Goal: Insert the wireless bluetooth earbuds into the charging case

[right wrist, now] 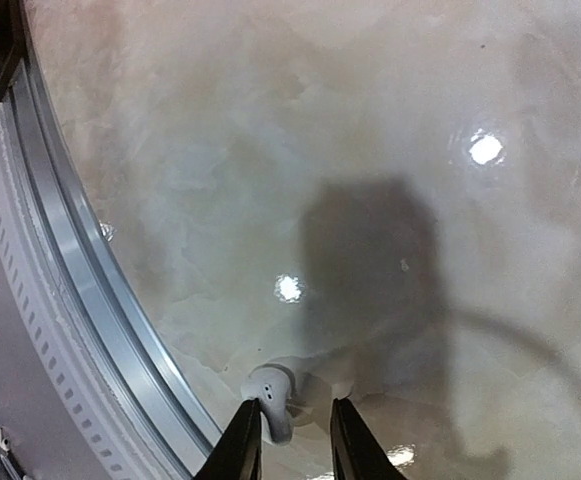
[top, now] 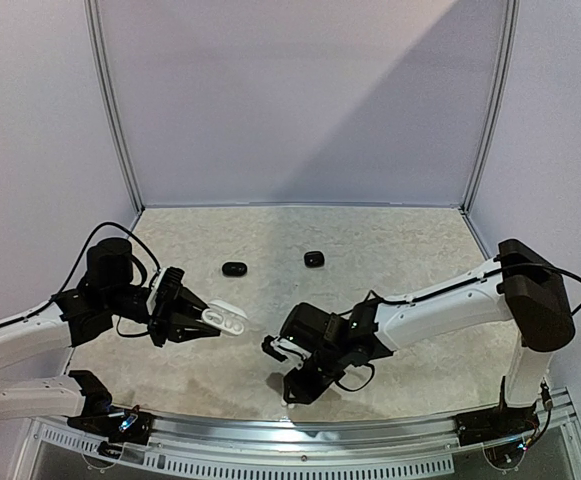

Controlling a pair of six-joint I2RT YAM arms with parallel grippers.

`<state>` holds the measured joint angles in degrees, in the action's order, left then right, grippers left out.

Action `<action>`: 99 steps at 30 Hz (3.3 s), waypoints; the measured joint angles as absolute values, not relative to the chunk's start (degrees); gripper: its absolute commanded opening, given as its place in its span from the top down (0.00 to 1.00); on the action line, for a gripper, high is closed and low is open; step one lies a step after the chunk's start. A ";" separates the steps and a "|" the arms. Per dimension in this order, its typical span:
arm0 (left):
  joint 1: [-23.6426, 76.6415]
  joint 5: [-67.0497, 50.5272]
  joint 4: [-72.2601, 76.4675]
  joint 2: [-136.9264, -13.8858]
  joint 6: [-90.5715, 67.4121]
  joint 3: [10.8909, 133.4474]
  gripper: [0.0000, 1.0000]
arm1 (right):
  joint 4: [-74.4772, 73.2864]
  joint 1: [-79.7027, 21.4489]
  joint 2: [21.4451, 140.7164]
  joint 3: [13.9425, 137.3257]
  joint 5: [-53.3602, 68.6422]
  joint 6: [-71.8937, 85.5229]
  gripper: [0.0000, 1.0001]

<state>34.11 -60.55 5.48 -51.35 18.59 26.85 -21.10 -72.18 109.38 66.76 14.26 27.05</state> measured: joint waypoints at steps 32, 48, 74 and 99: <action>34.11 -61.14 8.36 -51.40 15.49 26.85 1.00 | -25.12 -70.74 86.89 68.42 1.65 17.50 1.00; 34.11 -63.66 11.40 -54.37 17.50 29.12 1.00 | -22.15 -75.09 81.73 80.73 -3.97 -1.32 1.00; 34.11 -62.92 12.29 -53.89 13.39 29.10 1.00 | -34.26 -78.11 98.72 95.61 -4.67 -11.88 1.00; 34.00 -57.98 8.84 -53.39 12.34 29.08 1.00 | -31.57 -78.43 92.53 91.77 -6.92 -8.56 0.66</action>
<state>34.00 -57.98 8.84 -53.39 12.34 29.08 -31.57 -78.43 92.53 91.77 -6.92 -8.56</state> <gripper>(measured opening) 0.247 0.347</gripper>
